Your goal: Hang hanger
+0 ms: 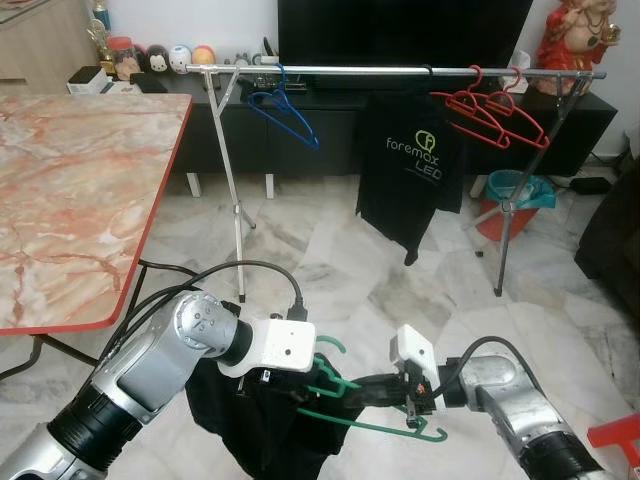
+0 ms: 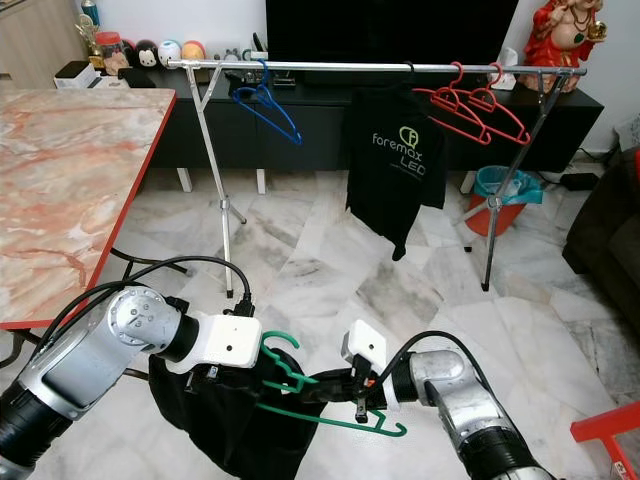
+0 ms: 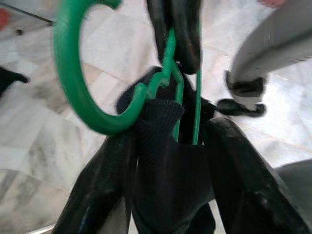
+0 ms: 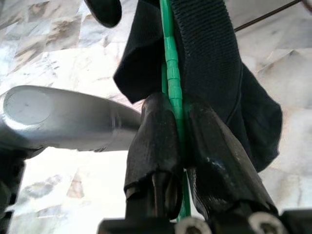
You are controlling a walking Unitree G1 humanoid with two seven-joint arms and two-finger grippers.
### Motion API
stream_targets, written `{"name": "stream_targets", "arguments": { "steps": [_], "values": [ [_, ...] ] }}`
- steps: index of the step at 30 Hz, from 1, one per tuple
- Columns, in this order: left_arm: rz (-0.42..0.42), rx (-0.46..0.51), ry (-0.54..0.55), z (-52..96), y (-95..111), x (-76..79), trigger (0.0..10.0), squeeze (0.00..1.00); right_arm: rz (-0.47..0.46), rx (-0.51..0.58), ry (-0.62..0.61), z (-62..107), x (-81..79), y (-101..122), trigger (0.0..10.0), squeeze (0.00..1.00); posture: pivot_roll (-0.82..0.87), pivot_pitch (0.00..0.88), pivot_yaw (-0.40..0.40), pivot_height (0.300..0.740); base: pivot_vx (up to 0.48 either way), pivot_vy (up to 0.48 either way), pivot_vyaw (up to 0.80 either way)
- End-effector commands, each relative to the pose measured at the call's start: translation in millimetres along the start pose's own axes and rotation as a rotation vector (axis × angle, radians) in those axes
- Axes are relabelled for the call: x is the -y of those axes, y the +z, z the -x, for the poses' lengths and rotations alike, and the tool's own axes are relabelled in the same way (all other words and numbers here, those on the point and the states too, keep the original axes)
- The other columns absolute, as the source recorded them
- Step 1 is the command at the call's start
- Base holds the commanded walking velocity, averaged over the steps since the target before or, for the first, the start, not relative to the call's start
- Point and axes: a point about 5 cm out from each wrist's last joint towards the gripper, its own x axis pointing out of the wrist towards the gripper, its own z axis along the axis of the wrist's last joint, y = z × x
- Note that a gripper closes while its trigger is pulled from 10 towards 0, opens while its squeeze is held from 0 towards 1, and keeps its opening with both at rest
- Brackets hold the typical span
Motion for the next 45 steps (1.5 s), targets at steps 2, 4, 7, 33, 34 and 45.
{"name": "stream_targets", "arguments": {
  "steps": [2,4,7,33,34,45],
  "values": [
    [-0.028,0.034,0.054,9.8,4.6,-8.3,10.0,0.00,0.012,0.002,-0.053,2.6,6.8,3.6,0.0,0.00,0.12,0.000,-0.038,0.740,0.000,0.000,0.00],
    [-0.022,0.028,0.059,12.3,2.6,-8.7,10.0,0.00,0.011,-0.001,-0.060,2.7,7.4,2.8,0.0,0.00,0.12,0.000,-0.038,0.740,0.000,0.000,0.00],
    [-0.003,0.017,0.090,18.0,-1.7,-10.9,10.0,0.00,0.011,-0.005,-0.085,2.7,9.2,0.9,0.0,0.00,0.13,0.000,-0.040,0.740,0.000,0.000,0.00],
    [0.139,0.100,1.001,26.0,-8.0,-65.0,10.0,0.00,0.010,0.338,-0.773,18.5,53.3,27.0,0.0,0.00,0.12,0.000,-0.045,0.740,0.000,0.000,0.00],
    [0.165,0.102,1.042,26.6,-9.3,-67.4,10.0,0.00,-0.001,0.364,-0.803,20.1,54.8,28.7,0.0,0.00,0.12,0.000,-0.045,0.740,0.000,0.000,0.00],
    [0.251,0.138,1.193,17.8,-9.8,-76.4,10.0,0.00,-0.007,0.577,-0.811,19.8,54.9,57.6,0.0,0.00,0.11,0.000,-0.038,0.740,0.000,0.000,0.00]
  ]
}}
